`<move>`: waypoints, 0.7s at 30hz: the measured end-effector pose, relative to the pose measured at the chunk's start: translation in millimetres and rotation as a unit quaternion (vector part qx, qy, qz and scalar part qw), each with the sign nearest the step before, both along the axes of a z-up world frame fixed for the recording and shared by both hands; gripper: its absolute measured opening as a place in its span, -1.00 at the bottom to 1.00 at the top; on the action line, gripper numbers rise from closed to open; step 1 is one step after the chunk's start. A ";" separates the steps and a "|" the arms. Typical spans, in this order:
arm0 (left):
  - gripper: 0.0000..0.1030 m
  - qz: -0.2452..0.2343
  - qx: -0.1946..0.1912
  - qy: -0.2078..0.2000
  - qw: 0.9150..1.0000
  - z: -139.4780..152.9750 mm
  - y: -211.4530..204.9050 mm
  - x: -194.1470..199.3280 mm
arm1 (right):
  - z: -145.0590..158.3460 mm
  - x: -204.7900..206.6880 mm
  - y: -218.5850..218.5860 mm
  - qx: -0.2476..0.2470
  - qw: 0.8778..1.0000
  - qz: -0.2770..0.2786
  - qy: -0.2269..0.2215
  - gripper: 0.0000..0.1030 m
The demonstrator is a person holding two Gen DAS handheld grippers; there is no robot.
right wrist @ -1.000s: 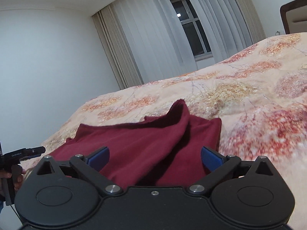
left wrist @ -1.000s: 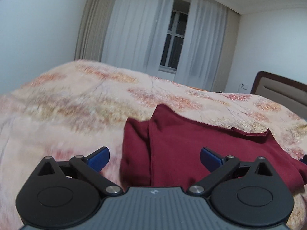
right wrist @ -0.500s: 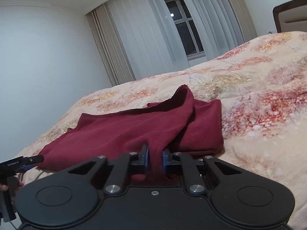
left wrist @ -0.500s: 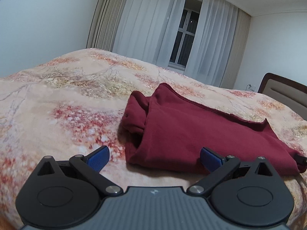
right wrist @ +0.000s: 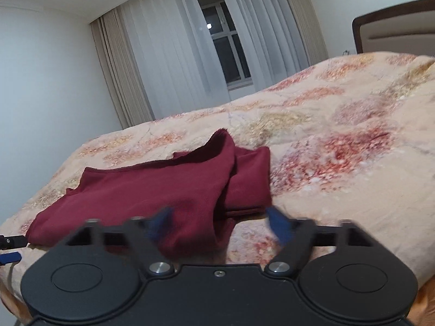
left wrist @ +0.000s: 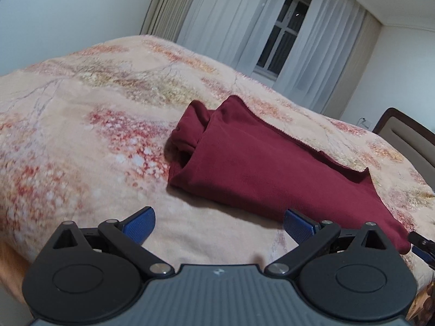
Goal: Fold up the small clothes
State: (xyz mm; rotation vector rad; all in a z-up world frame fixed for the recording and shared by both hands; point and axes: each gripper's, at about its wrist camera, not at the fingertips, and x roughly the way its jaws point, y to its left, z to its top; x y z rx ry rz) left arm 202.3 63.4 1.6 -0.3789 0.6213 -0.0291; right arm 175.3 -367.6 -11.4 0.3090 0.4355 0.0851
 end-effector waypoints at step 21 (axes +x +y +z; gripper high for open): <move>0.99 0.007 0.004 0.063 0.998 4.8 -20.0 -7.5 | 23.6 2.7 41.2 -0.056 0.995 0.078 -0.032 0.99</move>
